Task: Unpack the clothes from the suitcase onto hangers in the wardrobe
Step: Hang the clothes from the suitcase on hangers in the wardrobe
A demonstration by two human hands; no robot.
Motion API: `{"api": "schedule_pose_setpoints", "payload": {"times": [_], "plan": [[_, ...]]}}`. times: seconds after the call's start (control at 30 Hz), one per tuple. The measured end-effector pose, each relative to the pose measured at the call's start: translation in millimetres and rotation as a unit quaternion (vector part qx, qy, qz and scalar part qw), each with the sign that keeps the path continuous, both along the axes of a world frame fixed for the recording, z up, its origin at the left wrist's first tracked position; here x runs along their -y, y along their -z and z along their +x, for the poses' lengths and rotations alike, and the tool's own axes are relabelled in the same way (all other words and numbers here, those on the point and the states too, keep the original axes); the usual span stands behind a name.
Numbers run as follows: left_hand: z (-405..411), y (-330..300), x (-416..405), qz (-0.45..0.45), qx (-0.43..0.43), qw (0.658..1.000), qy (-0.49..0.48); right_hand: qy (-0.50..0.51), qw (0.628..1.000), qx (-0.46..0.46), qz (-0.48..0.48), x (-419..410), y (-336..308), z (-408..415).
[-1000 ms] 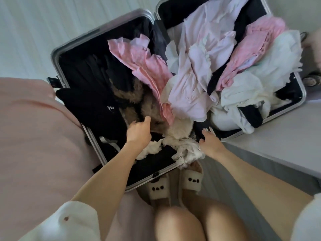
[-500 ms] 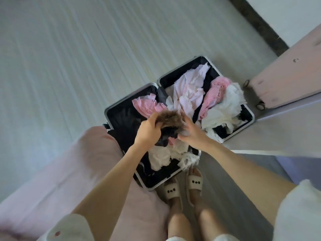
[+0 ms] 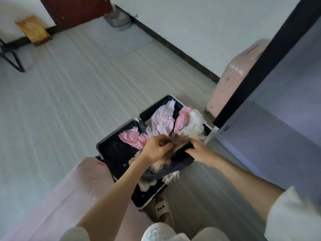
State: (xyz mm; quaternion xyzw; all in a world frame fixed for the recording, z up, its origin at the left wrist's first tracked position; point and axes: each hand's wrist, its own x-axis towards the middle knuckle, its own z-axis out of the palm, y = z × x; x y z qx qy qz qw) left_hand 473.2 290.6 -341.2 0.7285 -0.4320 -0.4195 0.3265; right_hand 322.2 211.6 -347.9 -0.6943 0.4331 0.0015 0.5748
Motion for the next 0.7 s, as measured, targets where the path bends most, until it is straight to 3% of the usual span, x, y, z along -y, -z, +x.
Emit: {"api": "schedule_pose_setpoints", "payload": {"times": [0.1, 0.17, 0.27, 0.43, 0.6, 0.7], "plan": [[-49.2, -1.6, 1.8, 0.046, -0.083, 0.995, -0.035, 0.026, 1.0, 0.008, 0.0, -3.2, -23.9, -60.4], [-78.5, 3.7, 6.8, 0.076, -0.037, 0.996, -0.014, 0.064, 0.997, 0.034, 0.004, -1.4, -37.6, -97.9], [-130.8, 11.1, 17.8, 0.128, 0.014, 0.987, 0.092, 0.176, 0.98, 0.084, 0.039, 6.0, -56.8, -161.9], [-225.6, -2.8, 54.7, 0.115, 0.048, 0.972, 0.199, 0.323, 0.926, 0.188, 0.042, 15.8, -107.8, -257.4], [-297.1, -24.9, 96.0, 0.112, 0.087, 0.959, 0.245, 0.377, 0.875, 0.302, 0.028, 27.9, -156.2, -317.2], [-330.9, -29.7, 132.2, 0.094, 0.056, 0.965, 0.237, 0.414, 0.818, 0.399, 0.011, 39.6, -191.3, -354.1]]}}
